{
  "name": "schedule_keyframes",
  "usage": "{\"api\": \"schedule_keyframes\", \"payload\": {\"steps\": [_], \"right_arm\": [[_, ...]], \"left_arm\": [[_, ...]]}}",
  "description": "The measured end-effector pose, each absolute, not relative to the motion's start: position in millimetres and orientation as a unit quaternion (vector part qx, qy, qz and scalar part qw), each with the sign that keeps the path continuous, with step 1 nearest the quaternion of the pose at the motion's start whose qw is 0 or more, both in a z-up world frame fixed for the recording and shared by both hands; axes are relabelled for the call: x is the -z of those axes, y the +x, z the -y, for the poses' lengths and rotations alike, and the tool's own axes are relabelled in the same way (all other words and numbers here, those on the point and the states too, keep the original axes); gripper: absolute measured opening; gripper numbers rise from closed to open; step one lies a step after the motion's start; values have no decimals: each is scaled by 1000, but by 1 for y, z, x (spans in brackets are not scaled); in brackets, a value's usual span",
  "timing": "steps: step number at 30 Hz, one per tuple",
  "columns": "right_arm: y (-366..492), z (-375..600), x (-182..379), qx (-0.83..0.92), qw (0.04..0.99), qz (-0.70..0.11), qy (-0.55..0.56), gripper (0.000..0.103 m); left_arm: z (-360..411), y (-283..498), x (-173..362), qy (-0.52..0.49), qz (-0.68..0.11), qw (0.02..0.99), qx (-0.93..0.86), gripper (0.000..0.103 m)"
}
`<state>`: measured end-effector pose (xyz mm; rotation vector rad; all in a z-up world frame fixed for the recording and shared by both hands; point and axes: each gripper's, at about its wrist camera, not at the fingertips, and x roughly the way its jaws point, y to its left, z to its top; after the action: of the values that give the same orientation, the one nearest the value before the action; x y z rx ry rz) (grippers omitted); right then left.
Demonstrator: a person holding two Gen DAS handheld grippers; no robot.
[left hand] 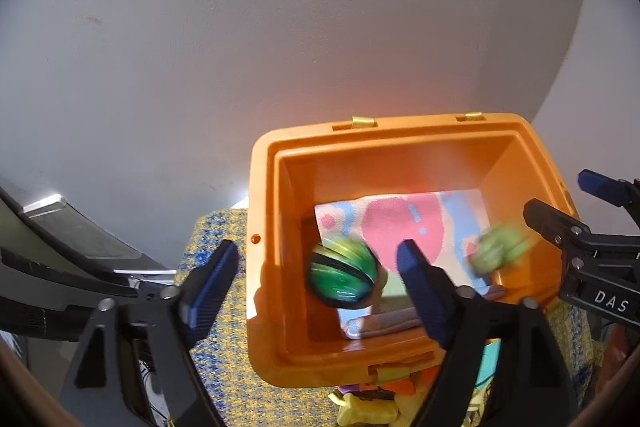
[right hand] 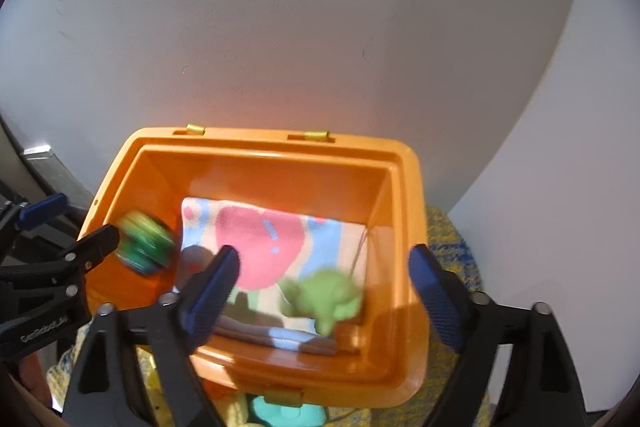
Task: Organize objects
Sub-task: 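Carry the ball and frog into the orange basket and open both tools, then withdraw both tools from the basket back toward the toy pile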
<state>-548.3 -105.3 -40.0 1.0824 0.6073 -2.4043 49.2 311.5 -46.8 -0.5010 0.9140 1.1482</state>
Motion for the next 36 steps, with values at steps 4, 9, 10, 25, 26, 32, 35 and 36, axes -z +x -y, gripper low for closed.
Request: {"api": "schedule_keyframes", "payload": {"steps": [4, 9, 10, 25, 26, 32, 35, 36], "right_arm": [[-547, 103, 36, 871, 211, -217, 388, 89], [-540, 99, 30, 873, 208, -216, 384, 90], [-538, 98, 29, 874, 208, -216, 383, 90], [-489, 72, 10, 884, 203, -205, 368, 94], [-486, 70, 11, 884, 203, -203, 368, 94], [-463, 59, 14, 885, 198, -191, 376, 94], [-452, 53, 16, 884, 199, -188, 378, 94], [-448, 50, 17, 884, 199, -187, 380, 94]], "left_arm": [[-312, 47, 43, -225, -412, 709, -526, 88], [-303, 45, 36, -218, -412, 710, -528, 90], [-301, 45, 34, -217, -412, 711, -527, 91], [-254, 21, 12, -209, -401, 733, -509, 94], [-249, 18, 12, -212, -400, 733, -507, 94], [-224, 5, 11, -212, -399, 737, -502, 94], [-211, 0, 13, -211, -400, 738, -501, 94], [-208, -2, 13, -210, -400, 738, -501, 94]]}}
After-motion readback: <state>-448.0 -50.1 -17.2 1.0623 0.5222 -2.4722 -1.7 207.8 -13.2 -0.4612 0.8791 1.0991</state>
